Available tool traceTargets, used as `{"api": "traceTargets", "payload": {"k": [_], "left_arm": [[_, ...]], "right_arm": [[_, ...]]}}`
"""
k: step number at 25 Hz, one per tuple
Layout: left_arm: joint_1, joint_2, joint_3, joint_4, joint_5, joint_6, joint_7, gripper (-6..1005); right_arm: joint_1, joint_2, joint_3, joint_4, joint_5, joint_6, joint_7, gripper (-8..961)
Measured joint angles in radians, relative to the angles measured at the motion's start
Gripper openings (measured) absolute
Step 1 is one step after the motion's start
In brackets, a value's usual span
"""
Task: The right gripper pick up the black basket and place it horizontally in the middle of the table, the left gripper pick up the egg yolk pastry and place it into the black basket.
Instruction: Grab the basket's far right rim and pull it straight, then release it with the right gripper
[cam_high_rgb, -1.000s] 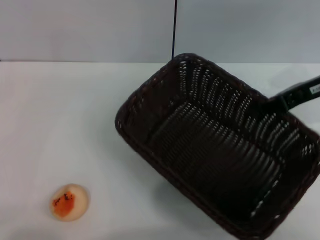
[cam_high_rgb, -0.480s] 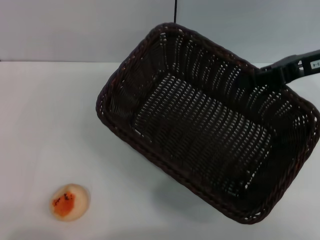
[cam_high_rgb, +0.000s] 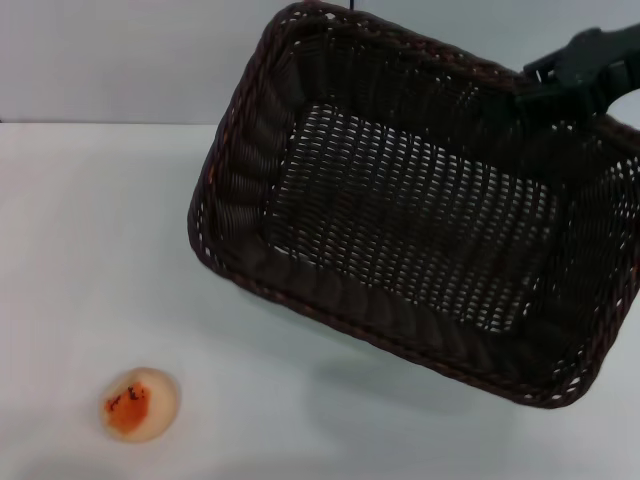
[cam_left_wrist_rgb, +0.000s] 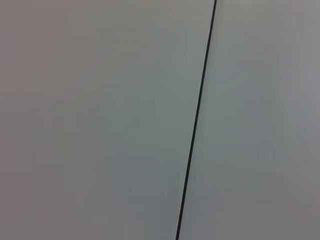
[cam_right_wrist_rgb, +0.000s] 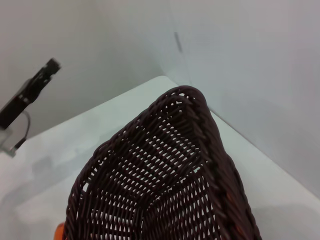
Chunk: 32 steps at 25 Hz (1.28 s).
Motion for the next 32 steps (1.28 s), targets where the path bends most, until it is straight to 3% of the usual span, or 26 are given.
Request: {"api": "traceTargets", "payload": {"k": [4, 7, 9, 10, 11, 12, 16, 32], "left_arm": [[-0.001, 0.0, 0.0, 0.0, 0.001, 0.0, -0.014, 561], [-0.001, -0.001, 0.002, 0.0, 0.003, 0.0, -0.014, 562], [-0.001, -0.002, 0.005, -0.007, 0.005, 0.0, -0.014, 562], [-0.001, -0.002, 0.005, -0.007, 0.005, 0.0, -0.014, 562], [-0.001, -0.002, 0.006, -0.011, 0.006, 0.0, -0.014, 563], [-0.001, -0.002, 0.007, -0.011, 0.006, 0.0, -0.014, 563], [0.002, -0.004, 0.008, -0.013, 0.006, 0.0, -0.014, 564], [-0.002, -0.003, 0.009, -0.019, 0.006, 0.0, -0.014, 568]], "right_arm": [[0.052, -0.01, -0.071, -0.003, -0.01, -0.035, -0.095, 190], [0.068, -0.005, -0.116, 0.002, -0.026, -0.032, -0.116, 189], [0.097, 0.024, -0.162, 0.004, -0.09, -0.021, -0.147, 189], [0.097, 0.024, -0.162, 0.004, -0.09, -0.021, -0.147, 189], [0.112, 0.049, -0.169, 0.004, -0.138, -0.01, -0.162, 189], [0.116, 0.058, -0.169, 0.005, -0.153, -0.003, -0.169, 189], [0.123, 0.077, -0.169, 0.028, -0.168, 0.024, -0.2, 188], [0.133, 0.092, -0.17, 0.053, -0.171, 0.052, -0.227, 221]]}}
